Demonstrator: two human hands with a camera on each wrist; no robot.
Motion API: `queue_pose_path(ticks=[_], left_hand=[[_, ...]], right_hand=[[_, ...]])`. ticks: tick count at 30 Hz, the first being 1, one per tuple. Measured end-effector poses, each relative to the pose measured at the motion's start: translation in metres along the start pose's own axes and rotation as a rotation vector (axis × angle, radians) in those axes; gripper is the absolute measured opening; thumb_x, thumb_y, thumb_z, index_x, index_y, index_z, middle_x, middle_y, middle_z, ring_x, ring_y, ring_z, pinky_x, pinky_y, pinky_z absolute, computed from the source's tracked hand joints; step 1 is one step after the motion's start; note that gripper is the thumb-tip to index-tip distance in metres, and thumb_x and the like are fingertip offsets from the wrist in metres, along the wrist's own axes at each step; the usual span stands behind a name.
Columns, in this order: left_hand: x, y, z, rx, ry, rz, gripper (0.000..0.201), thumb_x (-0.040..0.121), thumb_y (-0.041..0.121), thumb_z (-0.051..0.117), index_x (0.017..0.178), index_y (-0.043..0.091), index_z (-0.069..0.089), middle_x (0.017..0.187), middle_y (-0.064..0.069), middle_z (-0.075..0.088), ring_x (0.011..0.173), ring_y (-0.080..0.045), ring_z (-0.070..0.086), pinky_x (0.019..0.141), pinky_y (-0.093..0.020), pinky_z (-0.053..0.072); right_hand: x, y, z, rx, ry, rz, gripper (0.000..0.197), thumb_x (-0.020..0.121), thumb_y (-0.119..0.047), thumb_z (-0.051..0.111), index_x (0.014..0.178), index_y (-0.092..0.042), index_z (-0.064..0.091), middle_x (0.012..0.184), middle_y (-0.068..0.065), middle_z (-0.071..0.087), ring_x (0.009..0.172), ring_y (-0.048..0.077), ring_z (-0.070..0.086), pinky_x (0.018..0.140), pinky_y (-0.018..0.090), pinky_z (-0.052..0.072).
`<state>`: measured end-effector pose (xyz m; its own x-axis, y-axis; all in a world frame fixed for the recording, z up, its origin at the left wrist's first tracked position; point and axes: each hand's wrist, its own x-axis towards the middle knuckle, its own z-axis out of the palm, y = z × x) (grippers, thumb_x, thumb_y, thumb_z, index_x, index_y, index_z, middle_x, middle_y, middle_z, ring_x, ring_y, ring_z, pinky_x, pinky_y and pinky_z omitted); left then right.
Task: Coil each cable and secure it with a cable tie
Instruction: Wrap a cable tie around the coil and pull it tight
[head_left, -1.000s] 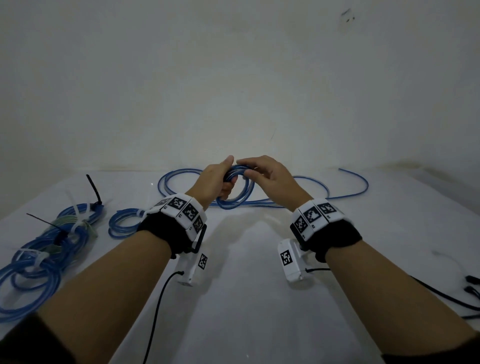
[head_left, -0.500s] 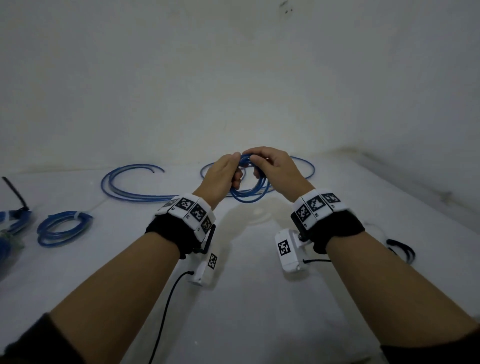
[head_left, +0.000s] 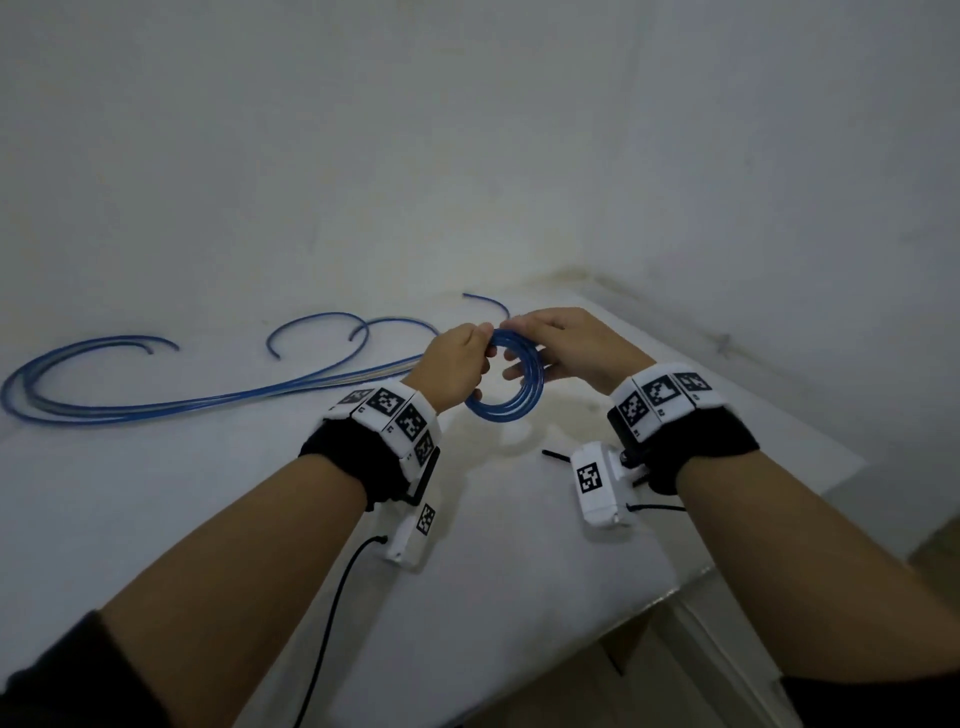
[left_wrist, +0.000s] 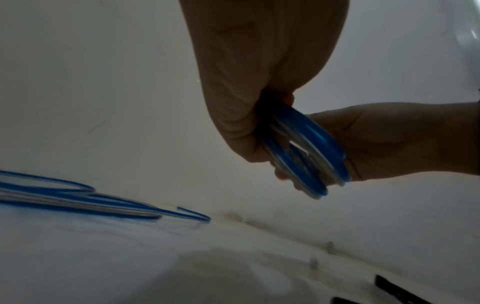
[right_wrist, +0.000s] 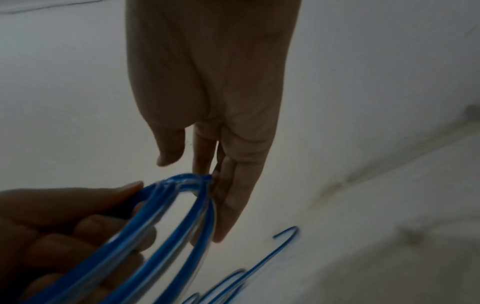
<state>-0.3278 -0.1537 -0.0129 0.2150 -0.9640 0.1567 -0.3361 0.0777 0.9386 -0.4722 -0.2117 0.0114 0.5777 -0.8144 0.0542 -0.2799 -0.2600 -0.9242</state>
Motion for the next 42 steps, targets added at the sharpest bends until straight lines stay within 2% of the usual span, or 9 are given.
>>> queue_pose_path(ticks=[3,7,11,16,20,27,31,37,42], left_hand=[[0.002,0.005,0.023,-0.003,-0.060,-0.028,0.037,0.101,0.027,0.029,0.070,0.012,0.045,0.060,-0.001,0.038,0.050,-0.015,0.032,0.050,-0.028,0.035],[0.005,0.008,0.044,0.038,-0.115,-0.070,0.038,0.099,0.027,0.029,0.068,0.013,0.045,0.059,0.000,0.037,0.049,-0.015,0.031,0.047,-0.026,0.033],[0.006,0.012,0.054,0.075,-0.133,-0.083,0.037,0.099,0.026,0.029,0.069,0.014,0.046,0.059,0.000,0.038,0.050,-0.015,0.033,0.047,-0.025,0.033],[0.008,0.016,0.059,0.116,-0.152,-0.106,0.036,0.098,0.026,0.029,0.069,0.014,0.045,0.060,0.000,0.038,0.050,-0.015,0.032,0.048,-0.026,0.033],[0.009,0.016,0.058,0.126,-0.153,-0.116,0.035,0.098,0.026,0.029,0.069,0.014,0.046,0.060,0.001,0.039,0.049,-0.016,0.033,0.049,-0.026,0.033],[0.011,0.016,0.052,0.143,-0.109,-0.098,0.036,0.099,0.025,0.030,0.069,0.015,0.046,0.061,0.000,0.041,0.051,-0.015,0.036,0.051,-0.026,0.034],[0.012,0.016,0.041,0.140,-0.059,-0.087,0.036,0.099,0.024,0.029,0.069,0.013,0.046,0.060,-0.002,0.040,0.050,-0.018,0.034,0.050,-0.028,0.033],[0.013,0.012,0.003,0.091,0.063,-0.063,0.036,0.099,0.026,0.028,0.071,0.013,0.047,0.060,-0.001,0.041,0.052,-0.017,0.035,0.054,-0.029,0.034],[0.011,-0.001,-0.048,0.016,0.218,-0.071,0.034,0.100,0.024,0.028,0.074,0.012,0.046,0.063,-0.001,0.040,0.052,-0.015,0.034,0.051,-0.027,0.033]], right_hand=[[-0.009,0.019,-0.033,-0.098,0.049,0.157,0.041,0.096,-0.041,0.047,0.105,-0.006,0.064,0.094,0.013,0.068,0.077,0.026,0.068,0.073,0.037,0.057],[-0.022,0.046,-0.069,-0.538,0.011,0.297,0.015,0.090,-0.023,0.060,0.097,-0.010,0.066,0.089,0.004,0.067,0.071,0.016,0.062,0.065,0.026,0.053],[-0.030,0.064,-0.081,-0.754,-0.124,0.391,0.006,0.081,-0.016,0.070,0.087,-0.018,0.070,0.088,0.003,0.068,0.072,0.015,0.062,0.073,0.031,0.056],[-0.032,0.072,-0.082,-0.758,-0.112,0.431,0.016,0.080,-0.008,0.072,0.094,-0.003,0.067,0.086,0.012,0.068,0.070,0.022,0.065,0.078,0.040,0.058],[-0.031,0.076,-0.082,-0.787,-0.090,0.425,0.007,0.077,-0.001,0.071,0.083,-0.003,0.067,0.085,0.015,0.068,0.071,0.024,0.066,0.080,0.043,0.057],[-0.033,0.069,-0.090,-0.833,-0.048,0.366,0.001,0.081,-0.005,0.068,0.082,-0.005,0.068,0.075,0.007,0.065,0.065,0.015,0.060,0.061,0.025,0.053],[-0.027,0.061,-0.091,-0.582,0.055,0.309,0.014,0.089,-0.002,0.059,0.077,-0.009,0.058,0.079,0.012,0.066,0.069,0.021,0.065,0.070,0.032,0.057],[-0.010,0.035,-0.053,-0.057,0.215,0.108,0.021,0.088,0.010,0.051,0.078,-0.008,0.053,0.074,0.012,0.058,0.060,0.023,0.065,0.062,0.030,0.059],[0.014,0.004,0.010,0.272,0.127,-0.018,0.027,0.090,0.015,0.041,0.076,0.000,0.060,0.074,0.016,0.059,0.055,0.016,0.066,0.062,0.023,0.059]])
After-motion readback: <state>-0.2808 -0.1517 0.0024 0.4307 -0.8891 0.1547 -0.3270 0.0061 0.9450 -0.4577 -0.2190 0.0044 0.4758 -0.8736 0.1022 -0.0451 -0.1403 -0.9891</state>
